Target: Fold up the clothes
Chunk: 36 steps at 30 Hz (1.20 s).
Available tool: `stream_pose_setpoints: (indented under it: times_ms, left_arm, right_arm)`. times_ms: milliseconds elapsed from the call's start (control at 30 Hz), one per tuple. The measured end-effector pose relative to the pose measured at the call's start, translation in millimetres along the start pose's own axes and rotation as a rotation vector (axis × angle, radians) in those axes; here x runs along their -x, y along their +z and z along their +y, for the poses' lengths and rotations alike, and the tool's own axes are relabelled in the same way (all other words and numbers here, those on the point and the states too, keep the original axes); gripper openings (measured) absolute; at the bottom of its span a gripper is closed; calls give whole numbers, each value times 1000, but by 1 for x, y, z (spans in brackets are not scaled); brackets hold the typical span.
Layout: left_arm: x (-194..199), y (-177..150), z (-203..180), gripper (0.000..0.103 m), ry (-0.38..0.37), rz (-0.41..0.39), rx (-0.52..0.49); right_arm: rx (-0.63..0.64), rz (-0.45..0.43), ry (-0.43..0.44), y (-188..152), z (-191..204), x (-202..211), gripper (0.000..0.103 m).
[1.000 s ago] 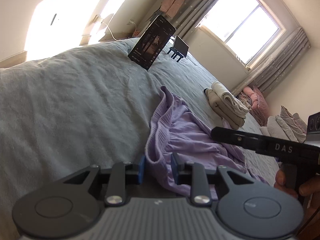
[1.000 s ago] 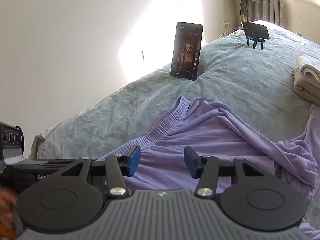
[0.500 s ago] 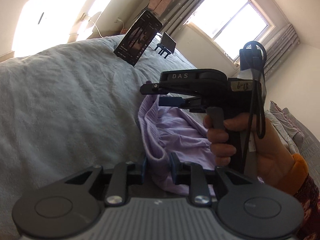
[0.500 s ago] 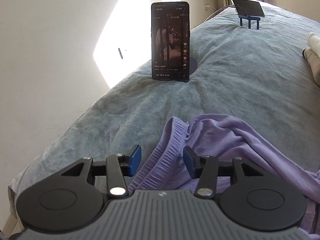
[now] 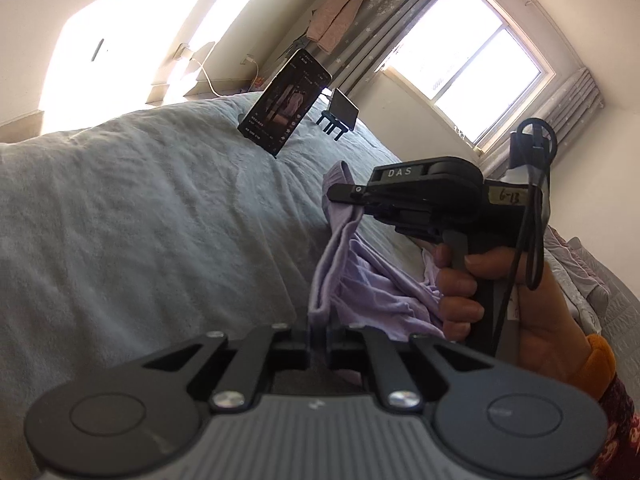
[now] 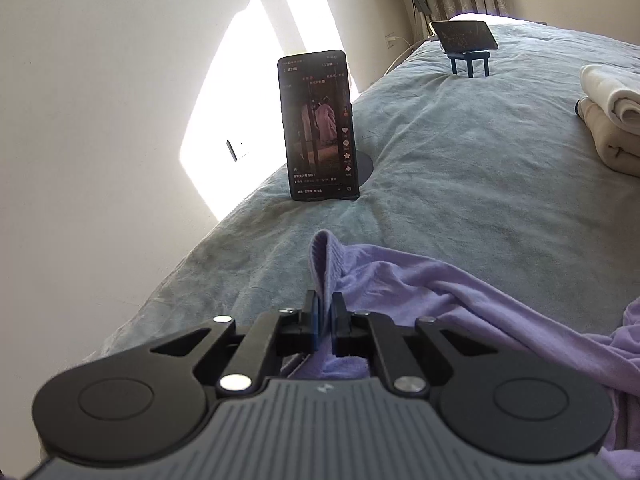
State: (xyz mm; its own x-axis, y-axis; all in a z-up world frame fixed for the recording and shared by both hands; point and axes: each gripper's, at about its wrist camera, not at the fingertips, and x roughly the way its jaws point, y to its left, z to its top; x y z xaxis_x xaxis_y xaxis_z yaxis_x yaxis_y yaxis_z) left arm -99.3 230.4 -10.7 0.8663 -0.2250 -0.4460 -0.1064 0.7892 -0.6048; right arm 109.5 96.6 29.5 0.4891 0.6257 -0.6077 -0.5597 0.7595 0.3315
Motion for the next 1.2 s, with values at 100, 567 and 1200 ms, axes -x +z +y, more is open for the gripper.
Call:
stream_pose_setpoints:
  times_ms: [100, 567, 1200]
  left_arm:
    - [20, 8, 3, 6, 11, -44, 5]
    - [73, 42, 72, 6, 256, -174, 87]
    - [65, 49, 62, 38, 356, -120, 52]
  right_arm:
    - [27, -16, 29, 5, 21, 2, 8]
    - [77, -36, 150, 7, 118, -57, 8]
    - [66, -39, 107, -3, 107, -46, 52]
